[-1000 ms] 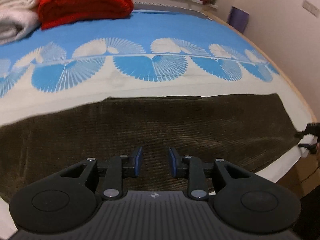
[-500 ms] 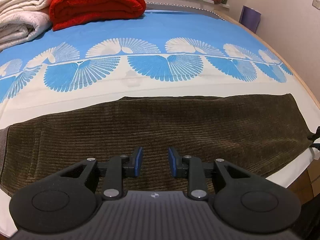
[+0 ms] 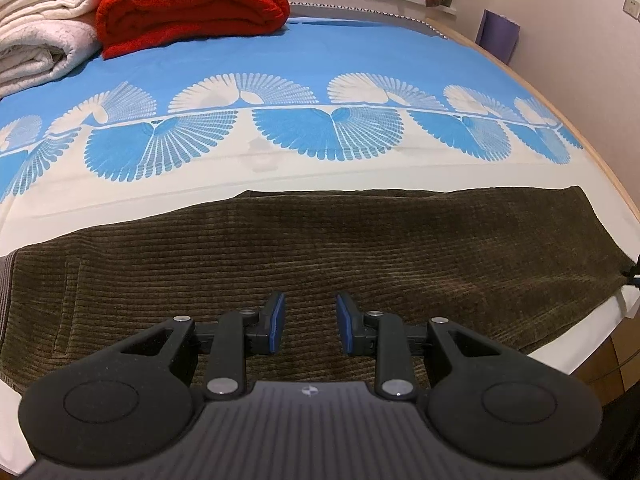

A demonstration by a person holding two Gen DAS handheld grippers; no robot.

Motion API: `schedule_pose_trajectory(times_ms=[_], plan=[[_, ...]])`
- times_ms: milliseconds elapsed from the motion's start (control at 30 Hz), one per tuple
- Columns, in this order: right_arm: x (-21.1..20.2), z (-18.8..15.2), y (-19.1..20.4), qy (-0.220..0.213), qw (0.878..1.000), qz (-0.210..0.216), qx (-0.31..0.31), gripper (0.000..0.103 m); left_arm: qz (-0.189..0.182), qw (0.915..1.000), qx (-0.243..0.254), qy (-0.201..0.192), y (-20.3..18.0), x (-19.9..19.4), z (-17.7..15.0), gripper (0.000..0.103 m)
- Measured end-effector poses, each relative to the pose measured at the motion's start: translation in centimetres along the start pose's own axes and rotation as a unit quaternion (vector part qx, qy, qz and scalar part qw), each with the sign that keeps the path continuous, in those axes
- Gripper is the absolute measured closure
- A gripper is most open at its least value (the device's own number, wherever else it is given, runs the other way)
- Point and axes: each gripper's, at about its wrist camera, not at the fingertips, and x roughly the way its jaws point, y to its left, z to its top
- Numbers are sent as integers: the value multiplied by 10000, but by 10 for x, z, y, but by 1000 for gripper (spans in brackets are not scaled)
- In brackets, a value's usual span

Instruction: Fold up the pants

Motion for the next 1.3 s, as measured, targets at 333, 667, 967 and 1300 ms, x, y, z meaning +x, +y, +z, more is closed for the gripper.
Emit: schedule_pose_trajectory(times_ms=[333, 667, 967, 1300], plan=[[-20, -5, 9, -465, 9985, 300, -43, 88, 14, 10000, -39, -3, 3, 0, 1, 72], [26, 10, -40, 393, 9909, 474, 1194, 70, -96, 9999, 126, -15, -7, 4, 5, 72], [26, 5, -24, 187, 9952, 292, 920, 76, -97, 9997, 235, 3, -15, 7, 5, 72], [-63, -22, 64, -1110, 9913, 497, -496, 84, -83, 9996, -159, -204, 12, -12, 7, 72]])
